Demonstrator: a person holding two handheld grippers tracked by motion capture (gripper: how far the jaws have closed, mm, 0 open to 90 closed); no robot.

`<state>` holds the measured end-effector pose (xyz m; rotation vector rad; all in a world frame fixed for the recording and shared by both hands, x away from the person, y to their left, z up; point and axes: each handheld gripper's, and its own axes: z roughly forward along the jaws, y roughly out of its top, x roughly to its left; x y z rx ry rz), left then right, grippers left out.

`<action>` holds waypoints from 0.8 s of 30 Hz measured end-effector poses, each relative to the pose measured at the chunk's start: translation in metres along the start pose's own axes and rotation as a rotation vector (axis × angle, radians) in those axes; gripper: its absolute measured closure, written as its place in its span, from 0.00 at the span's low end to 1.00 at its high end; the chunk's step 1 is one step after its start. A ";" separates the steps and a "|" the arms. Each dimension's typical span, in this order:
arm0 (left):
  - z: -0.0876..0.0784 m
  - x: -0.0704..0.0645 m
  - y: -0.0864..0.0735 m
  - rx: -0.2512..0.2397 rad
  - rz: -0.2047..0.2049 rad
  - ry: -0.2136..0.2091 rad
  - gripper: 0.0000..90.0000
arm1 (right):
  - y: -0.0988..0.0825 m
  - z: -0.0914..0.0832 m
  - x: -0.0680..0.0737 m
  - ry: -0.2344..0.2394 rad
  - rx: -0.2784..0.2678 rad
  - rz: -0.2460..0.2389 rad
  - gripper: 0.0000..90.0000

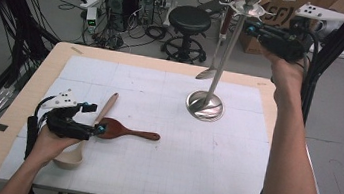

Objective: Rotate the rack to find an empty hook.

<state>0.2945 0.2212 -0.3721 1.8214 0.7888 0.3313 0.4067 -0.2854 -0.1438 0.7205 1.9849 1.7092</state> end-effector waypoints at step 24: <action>0.000 0.001 0.000 0.000 0.001 -0.003 0.20 | -0.009 -0.034 -0.023 -0.065 -0.047 0.040 0.99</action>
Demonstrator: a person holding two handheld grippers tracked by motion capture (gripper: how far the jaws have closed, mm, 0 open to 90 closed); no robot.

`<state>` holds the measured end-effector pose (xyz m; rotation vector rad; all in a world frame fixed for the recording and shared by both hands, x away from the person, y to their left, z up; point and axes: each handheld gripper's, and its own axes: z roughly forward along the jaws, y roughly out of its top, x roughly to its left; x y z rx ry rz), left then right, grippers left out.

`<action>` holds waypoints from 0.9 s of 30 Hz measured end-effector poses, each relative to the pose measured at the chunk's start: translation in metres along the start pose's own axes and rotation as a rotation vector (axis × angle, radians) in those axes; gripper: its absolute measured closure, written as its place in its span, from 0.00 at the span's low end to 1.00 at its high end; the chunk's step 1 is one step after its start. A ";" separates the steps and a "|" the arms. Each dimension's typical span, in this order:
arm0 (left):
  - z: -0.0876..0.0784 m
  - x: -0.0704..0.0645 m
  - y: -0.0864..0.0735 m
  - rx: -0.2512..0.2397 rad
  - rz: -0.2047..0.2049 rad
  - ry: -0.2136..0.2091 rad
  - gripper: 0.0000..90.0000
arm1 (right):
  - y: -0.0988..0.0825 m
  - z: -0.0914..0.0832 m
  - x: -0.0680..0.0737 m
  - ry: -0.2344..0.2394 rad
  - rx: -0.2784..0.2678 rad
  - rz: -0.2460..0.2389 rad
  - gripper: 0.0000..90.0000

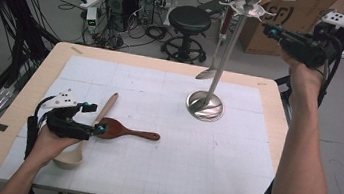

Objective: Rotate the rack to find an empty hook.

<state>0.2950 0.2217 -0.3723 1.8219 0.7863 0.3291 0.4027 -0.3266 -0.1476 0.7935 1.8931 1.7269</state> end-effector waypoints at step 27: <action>0.000 0.000 0.000 0.000 -0.002 0.002 0.20 | 0.009 0.024 0.019 0.055 0.027 -0.052 0.99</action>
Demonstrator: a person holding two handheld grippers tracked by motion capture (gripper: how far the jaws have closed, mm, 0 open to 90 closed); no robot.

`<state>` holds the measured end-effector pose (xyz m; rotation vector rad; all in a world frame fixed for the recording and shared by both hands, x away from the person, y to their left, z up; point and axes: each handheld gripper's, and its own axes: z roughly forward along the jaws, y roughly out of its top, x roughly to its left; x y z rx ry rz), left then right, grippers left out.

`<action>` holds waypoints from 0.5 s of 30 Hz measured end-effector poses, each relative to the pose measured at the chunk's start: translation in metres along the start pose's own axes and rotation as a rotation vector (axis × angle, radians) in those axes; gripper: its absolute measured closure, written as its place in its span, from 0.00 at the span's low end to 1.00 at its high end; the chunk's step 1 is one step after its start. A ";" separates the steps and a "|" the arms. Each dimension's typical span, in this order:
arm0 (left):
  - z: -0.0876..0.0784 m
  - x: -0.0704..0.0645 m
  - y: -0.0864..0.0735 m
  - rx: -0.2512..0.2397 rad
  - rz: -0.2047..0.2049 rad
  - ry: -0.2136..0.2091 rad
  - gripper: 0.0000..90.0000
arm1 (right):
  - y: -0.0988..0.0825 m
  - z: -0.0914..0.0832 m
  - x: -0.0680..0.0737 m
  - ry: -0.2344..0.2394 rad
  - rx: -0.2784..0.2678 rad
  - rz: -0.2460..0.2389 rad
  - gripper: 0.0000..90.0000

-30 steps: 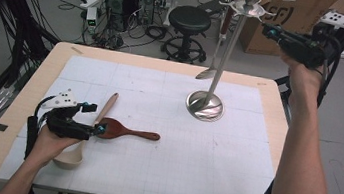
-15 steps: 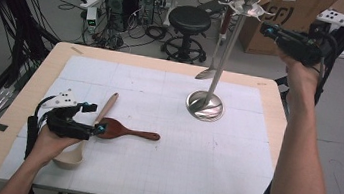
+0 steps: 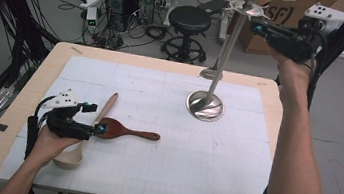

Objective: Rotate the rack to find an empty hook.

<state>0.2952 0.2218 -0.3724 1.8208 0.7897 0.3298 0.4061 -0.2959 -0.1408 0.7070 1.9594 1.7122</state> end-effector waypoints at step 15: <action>0.000 0.001 0.000 -0.003 0.001 0.001 0.20 | 0.006 0.022 0.013 0.008 0.018 -0.015 0.99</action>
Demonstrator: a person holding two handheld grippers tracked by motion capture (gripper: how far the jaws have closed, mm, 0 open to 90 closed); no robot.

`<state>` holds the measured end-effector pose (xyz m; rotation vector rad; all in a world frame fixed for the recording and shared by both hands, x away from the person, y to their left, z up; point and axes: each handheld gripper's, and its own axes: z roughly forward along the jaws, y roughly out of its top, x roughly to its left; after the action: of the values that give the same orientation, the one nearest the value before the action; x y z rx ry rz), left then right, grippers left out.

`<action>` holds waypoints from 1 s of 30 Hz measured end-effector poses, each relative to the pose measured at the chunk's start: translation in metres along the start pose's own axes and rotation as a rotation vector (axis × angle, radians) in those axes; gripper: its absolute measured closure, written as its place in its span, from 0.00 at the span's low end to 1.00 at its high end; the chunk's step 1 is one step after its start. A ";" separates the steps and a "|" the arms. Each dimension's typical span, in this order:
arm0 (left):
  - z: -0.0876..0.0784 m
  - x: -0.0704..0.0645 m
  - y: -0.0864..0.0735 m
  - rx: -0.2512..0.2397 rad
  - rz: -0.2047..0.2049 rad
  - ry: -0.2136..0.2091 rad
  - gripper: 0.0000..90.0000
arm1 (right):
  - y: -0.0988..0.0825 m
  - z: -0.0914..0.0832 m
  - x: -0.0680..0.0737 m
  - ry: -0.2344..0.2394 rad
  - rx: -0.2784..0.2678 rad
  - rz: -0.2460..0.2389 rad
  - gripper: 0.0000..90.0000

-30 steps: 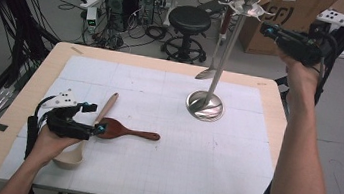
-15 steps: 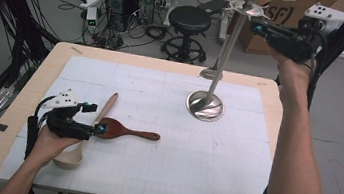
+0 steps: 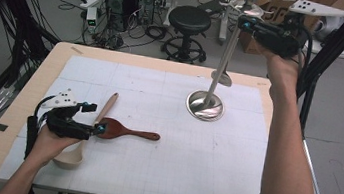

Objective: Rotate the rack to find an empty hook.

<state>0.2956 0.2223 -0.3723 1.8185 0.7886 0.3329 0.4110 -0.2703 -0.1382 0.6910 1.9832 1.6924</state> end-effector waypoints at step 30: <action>-0.001 0.001 0.000 0.000 -0.002 0.003 0.20 | 0.001 0.011 0.008 0.001 -0.011 0.011 0.97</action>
<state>0.2954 0.2237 -0.3723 1.8175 0.7919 0.3346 0.4123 -0.2567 -0.1391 0.6984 1.9727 1.7085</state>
